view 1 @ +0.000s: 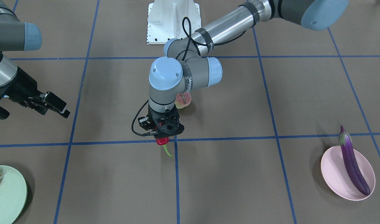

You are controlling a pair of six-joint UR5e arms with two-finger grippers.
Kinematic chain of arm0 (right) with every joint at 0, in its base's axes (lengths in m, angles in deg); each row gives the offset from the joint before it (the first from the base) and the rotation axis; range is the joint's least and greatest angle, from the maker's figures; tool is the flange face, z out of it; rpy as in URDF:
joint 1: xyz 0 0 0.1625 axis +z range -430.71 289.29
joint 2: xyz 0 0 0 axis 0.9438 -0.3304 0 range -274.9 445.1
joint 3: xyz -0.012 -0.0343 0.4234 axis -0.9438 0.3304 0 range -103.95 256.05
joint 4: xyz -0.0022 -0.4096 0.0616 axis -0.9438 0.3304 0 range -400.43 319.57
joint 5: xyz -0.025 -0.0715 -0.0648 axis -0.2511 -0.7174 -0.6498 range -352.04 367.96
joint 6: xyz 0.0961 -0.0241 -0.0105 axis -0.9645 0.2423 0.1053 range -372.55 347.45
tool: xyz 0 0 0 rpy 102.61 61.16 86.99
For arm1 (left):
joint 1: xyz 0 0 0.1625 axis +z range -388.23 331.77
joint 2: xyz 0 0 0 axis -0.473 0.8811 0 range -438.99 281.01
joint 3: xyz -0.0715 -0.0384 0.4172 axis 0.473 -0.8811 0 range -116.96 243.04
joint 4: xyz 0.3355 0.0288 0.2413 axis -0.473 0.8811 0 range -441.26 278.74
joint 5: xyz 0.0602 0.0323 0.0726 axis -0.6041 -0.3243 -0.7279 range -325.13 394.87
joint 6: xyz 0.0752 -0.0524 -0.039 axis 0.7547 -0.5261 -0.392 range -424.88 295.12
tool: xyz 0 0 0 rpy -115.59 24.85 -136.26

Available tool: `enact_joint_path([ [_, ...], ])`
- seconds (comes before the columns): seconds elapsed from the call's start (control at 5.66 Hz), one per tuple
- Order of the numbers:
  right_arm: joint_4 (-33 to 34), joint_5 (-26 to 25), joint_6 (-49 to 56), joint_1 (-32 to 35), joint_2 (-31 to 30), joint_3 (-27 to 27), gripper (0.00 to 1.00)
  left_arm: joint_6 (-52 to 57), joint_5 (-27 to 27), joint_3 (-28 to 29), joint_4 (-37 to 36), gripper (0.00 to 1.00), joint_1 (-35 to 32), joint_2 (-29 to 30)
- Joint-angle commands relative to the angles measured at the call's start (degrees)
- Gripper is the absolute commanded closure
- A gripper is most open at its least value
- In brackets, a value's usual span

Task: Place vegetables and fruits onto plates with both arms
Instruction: 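Carry the chili with the left gripper and place it on the pink plate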

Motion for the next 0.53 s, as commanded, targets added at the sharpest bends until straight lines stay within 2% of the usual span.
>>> enact_joint_path([
  [0.0,-0.06,-1.10,-0.44,-1.63,0.48,-0.01,0.00,8.24,7.97,-6.60,-0.15,1.00,-8.99,-9.34],
  [0.35,-0.15,-3.73,-1.06,-4.10,1.27,-0.54,0.00,23.18,13.45,-8.84,-0.24,1.00,-19.46,-19.92],
])
